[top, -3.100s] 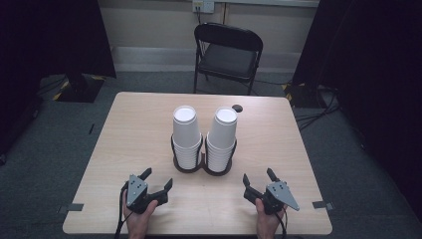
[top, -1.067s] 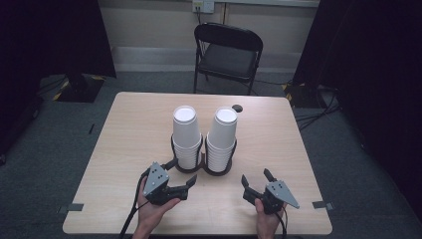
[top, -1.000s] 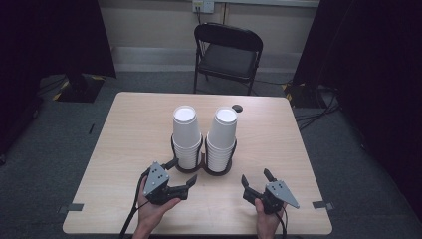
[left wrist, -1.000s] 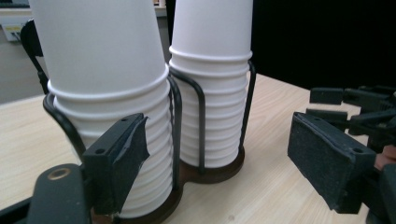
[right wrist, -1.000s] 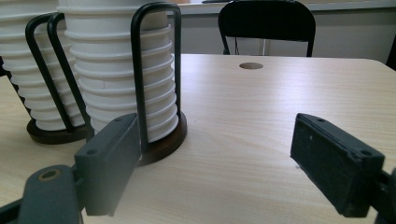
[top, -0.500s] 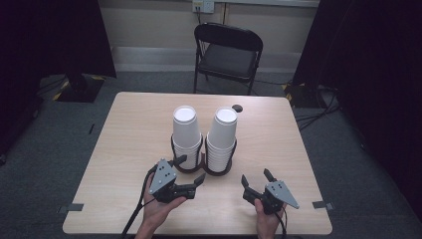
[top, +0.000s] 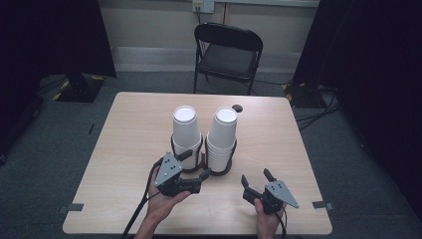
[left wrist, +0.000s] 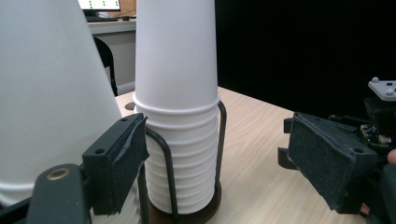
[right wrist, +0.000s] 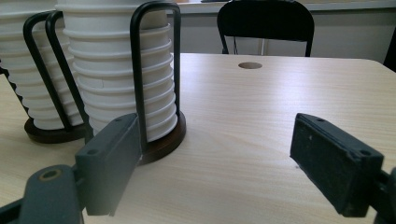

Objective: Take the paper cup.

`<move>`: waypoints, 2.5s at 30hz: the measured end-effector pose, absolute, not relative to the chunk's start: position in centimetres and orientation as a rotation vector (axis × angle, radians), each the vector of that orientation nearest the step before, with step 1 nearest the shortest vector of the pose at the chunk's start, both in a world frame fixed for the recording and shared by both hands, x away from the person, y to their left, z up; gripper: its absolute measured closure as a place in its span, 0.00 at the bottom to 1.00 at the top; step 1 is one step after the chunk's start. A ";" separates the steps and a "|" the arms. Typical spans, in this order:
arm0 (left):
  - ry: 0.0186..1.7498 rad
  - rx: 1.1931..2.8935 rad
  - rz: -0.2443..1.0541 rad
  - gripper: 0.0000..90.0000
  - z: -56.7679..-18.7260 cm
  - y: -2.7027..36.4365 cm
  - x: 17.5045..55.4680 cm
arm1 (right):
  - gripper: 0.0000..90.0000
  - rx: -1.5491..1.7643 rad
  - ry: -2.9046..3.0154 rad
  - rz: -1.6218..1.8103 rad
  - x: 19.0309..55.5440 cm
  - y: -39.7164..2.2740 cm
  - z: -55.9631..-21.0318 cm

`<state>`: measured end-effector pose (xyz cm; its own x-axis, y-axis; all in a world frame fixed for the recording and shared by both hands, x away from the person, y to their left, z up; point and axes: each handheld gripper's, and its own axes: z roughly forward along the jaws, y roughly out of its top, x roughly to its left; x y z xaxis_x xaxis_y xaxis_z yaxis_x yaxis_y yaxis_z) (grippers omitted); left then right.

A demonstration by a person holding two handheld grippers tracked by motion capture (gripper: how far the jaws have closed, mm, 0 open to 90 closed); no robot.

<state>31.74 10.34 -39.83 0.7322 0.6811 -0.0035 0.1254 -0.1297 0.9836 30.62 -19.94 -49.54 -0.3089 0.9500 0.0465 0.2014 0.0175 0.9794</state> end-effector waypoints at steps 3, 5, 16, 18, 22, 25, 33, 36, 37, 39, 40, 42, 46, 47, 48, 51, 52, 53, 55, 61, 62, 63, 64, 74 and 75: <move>0.641 1.661 0.541 0.22 -39.5 10.0 31.9 | 0.18 1.203 1.592 1.350 30.6 -20.0 -49.5; 0.643 1.665 0.549 0.22 -39.1 9.7 32.1 | 0.18 1.208 1.592 1.352 30.6 -20.0 -49.5; 0.615 1.672 0.518 0.22 -37.4 8.8 32.8 | 0.18 1.206 1.591 1.353 30.6 -20.0 -49.5; 0.611 1.677 0.513 0.21 -37.3 8.8 33.0 | 0.18 1.208 1.590 1.355 30.6 -20.0 -49.5; 0.593 1.681 0.498 0.17 -36.6 8.6 33.5 | 0.18 1.206 1.592 1.358 30.6 -20.0 -49.5; 0.583 1.690 0.508 0.17 -36.1 8.4 33.7 | 0.18 1.206 1.593 1.359 30.6 -20.0 -49.5; 0.588 1.695 0.516 0.20 -35.1 7.8 34.6 | 0.18 1.208 1.589 1.362 30.6 -20.0 -49.5; 0.584 1.700 0.521 0.20 -34.9 7.6 34.9 | 0.18 1.207 1.588 1.363 30.6 -20.1 -49.6; 0.585 1.702 0.527 0.20 -34.8 7.4 34.9 | 0.18 1.207 1.588 1.363 30.6 -20.1 -49.6; 0.584 1.704 0.532 0.20 -34.7 7.3 35.0 | 0.18 1.208 1.588 1.363 30.6 -20.1 -49.6; 0.583 1.701 0.531 0.20 -34.6 7.2 35.2 | 0.18 1.208 1.588 1.364 30.6 -20.1 -49.5; 0.590 1.696 0.537 0.20 -34.3 7.0 35.4 | 0.18 1.208 1.590 1.363 30.6 -20.0 -49.5; 0.583 1.698 0.548 0.20 -33.8 6.8 35.7 | 0.18 1.208 1.587 1.366 30.6 -20.1 -49.6; 0.585 1.700 0.555 0.20 -33.5 6.7 35.9 | 0.18 1.207 1.590 1.367 30.6 -20.1 -49.6; 0.585 1.700 0.555 0.20 -33.5 6.7 35.9 | 0.18 1.207 1.590 1.367 30.6 -20.1 -49.6; 0.589 1.701 0.557 0.20 -33.1 6.5 36.3 | 0.18 1.208 1.587 1.367 30.6 -20.1 -49.6; 0.591 1.701 0.563 0.20 -33.0 6.3 36.6 | 0.18 1.209 1.587 1.368 30.6 -20.1 -49.6; 0.594 1.705 0.566 0.20 -32.9 6.2 36.7 | 0.18 1.210 1.586 1.368 30.6 -20.1 -49.6; 0.596 1.706 0.566 0.20 -32.8 6.1 36.9 | 0.18 1.210 1.586 1.369 30.6 -20.1 -49.6; 0.614 1.701 0.600 0.20 -32.3 5.5 37.7 | 0.18 1.212 1.587 1.372 30.6 -20.1 -49.6; 0.614 1.701 0.600 0.20 -32.3 5.5 37.7 | 0.18 1.211 1.586 1.372 30.6 -20.1 -49.6; 0.623 1.701 0.599 0.20 -32.1 5.3 38.0 | 0.18 1.210 1.585 1.372 30.6 -20.1 -49.6; 0.623 1.701 0.599 0.20 -32.1 5.3 38.0 | 0.18 1.212 1.585 1.373 30.6 -20.2 -49.6; 0.670 1.695 0.625 0.20 -30.9 4.2 39.2 | 0.18 1.213 1.587 1.383 30.6 -20.2 -49.6; 0.671 1.693 0.625 0.20 -30.8 4.2 39.4 | 0.18 1.212 1.588 1.383 30.6 -20.2 -49.6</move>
